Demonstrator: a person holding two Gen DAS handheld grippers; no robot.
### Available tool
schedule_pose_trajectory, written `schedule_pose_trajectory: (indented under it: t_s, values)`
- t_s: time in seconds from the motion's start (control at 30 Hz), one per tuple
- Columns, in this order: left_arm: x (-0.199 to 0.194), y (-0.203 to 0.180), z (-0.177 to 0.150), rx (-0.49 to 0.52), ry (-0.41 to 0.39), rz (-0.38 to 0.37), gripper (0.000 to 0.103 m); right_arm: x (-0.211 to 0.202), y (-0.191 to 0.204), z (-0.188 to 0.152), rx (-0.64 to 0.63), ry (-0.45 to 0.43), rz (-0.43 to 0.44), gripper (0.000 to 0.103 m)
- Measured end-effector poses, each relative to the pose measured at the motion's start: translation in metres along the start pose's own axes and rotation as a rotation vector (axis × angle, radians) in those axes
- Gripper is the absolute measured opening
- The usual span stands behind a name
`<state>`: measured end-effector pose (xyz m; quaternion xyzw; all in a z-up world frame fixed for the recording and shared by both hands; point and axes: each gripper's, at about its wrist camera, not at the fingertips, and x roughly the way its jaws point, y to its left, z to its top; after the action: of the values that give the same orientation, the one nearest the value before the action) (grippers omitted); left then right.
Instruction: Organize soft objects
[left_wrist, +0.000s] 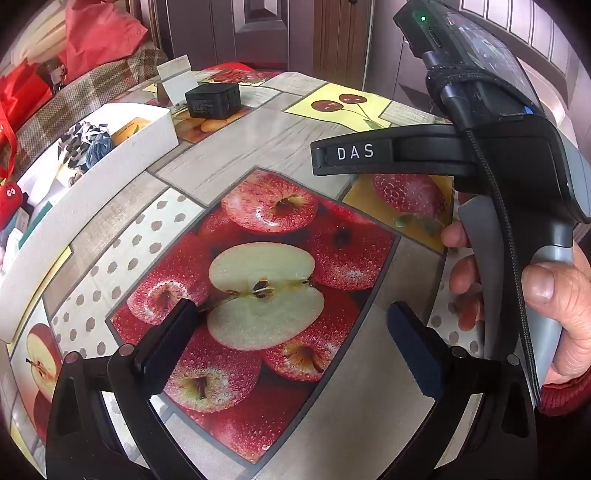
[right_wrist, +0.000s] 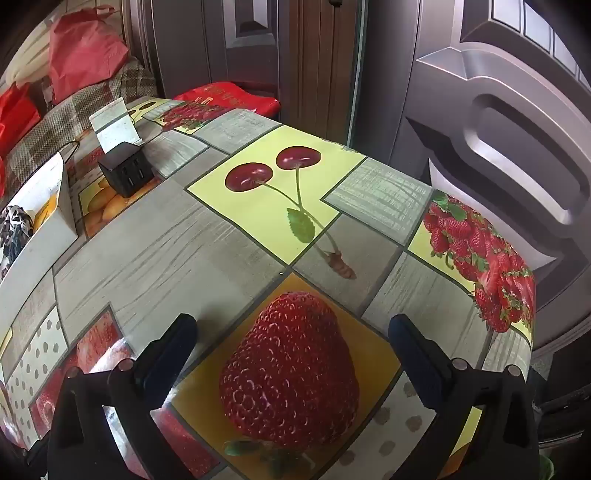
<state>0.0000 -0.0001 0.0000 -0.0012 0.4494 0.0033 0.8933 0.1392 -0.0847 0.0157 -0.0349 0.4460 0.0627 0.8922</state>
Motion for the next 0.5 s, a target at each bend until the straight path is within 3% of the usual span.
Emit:
schedule_pose_trajectory:
  t_s: [0.5]
  values:
    - [0.000, 0.000, 0.000, -0.001, 0.001, -0.001, 0.102, 0.000, 0.001, 0.000, 0.000, -0.004, 0.000, 0.103]
